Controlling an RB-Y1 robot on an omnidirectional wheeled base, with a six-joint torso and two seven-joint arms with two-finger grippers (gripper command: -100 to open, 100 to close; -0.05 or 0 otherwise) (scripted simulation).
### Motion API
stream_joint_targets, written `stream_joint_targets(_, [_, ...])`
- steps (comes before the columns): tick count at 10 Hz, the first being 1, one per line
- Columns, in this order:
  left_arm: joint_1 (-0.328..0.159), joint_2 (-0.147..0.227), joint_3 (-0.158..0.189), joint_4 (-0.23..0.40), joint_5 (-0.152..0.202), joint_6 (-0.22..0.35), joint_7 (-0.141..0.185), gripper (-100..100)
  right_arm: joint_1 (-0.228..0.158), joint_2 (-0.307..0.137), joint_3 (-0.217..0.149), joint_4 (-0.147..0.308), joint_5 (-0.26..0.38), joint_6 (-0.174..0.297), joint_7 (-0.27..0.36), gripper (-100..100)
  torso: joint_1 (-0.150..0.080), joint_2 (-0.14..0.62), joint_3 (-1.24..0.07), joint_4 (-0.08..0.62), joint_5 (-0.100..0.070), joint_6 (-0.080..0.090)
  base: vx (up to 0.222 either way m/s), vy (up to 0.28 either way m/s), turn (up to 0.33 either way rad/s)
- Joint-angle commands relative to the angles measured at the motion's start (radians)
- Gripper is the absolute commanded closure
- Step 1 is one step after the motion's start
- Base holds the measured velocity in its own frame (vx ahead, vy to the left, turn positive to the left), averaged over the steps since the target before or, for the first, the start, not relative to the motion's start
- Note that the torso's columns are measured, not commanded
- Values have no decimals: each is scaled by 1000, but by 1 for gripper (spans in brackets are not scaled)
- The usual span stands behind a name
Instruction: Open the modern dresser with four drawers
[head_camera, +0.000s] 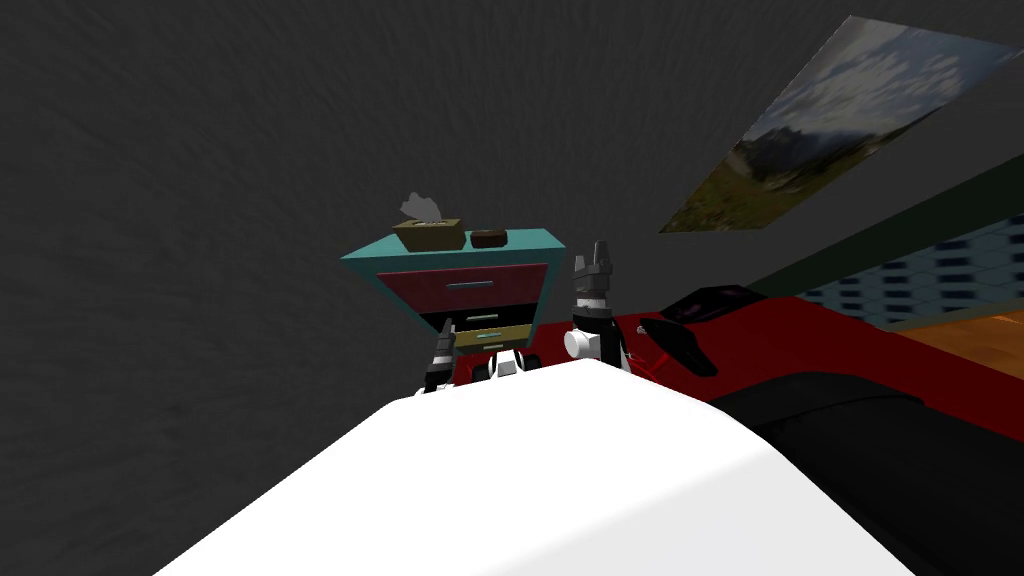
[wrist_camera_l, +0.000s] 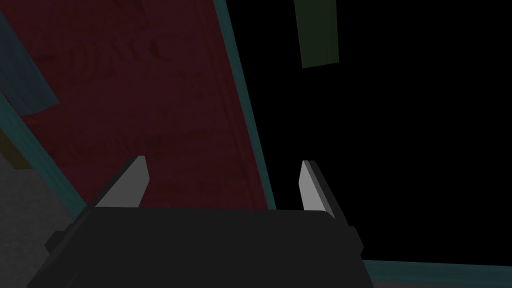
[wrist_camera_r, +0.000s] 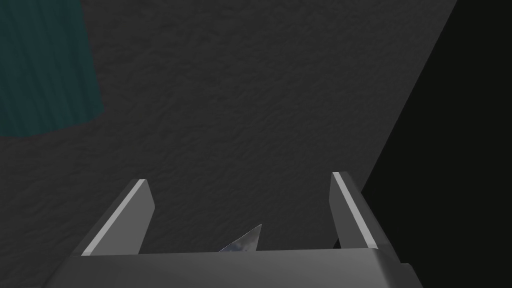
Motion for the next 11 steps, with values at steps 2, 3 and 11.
stream_joint_targets(2, [-18,-4,-4,95,-2,-29,-6,-100,0,0,0,0,0,0,0,0,0,1,0,0,0,0,34,-10,-31])
stream_joint_targets(3, [-25,-8,-5,126,-2,-39,-8,-100,0,0,0,0,0,0,0,0,0,0,0,0,0,0,47,-11,-41])
stream_joint_targets(11, [-57,-94,-12,299,-5,-89,-18,-100,0,0,0,0,0,0,0,0,0,0,0,0,0,0,29,-8,-21])
